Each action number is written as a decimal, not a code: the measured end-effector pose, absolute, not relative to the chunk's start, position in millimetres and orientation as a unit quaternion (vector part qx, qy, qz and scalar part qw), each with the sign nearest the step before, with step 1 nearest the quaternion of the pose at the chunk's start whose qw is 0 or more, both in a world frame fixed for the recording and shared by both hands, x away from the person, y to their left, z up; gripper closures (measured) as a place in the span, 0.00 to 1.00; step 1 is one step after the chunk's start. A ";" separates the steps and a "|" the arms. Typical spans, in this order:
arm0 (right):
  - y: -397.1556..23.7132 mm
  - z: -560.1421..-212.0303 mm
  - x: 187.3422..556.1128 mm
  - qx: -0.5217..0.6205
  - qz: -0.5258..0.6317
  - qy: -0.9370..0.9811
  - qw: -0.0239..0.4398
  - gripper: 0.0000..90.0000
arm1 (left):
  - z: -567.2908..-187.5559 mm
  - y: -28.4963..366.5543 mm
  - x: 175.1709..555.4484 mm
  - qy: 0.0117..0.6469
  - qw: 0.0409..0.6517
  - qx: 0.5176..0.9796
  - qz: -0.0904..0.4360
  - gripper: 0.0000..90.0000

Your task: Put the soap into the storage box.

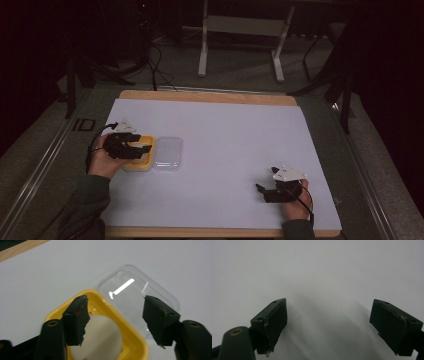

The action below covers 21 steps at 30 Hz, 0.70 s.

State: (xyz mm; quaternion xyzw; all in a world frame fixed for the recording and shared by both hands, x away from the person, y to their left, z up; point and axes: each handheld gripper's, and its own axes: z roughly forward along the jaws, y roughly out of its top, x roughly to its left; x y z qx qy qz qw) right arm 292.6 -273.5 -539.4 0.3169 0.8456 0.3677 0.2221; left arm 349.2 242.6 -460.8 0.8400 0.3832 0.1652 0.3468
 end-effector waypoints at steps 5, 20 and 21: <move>-273.5 -539.3 292.6 0.316 0.368 0.846 0.222 0.16 | -461.3 224.1 341.5 0.344 0.342 0.860 0.157 0.49; -272.9 -539.8 292.8 0.317 0.368 0.846 0.223 0.16 | -503.9 163.2 302.0 0.250 0.323 0.906 0.111 0.52; -272.9 -539.8 292.8 0.317 0.368 0.846 0.223 0.16 | -503.9 163.2 302.0 0.250 0.323 0.906 0.111 0.51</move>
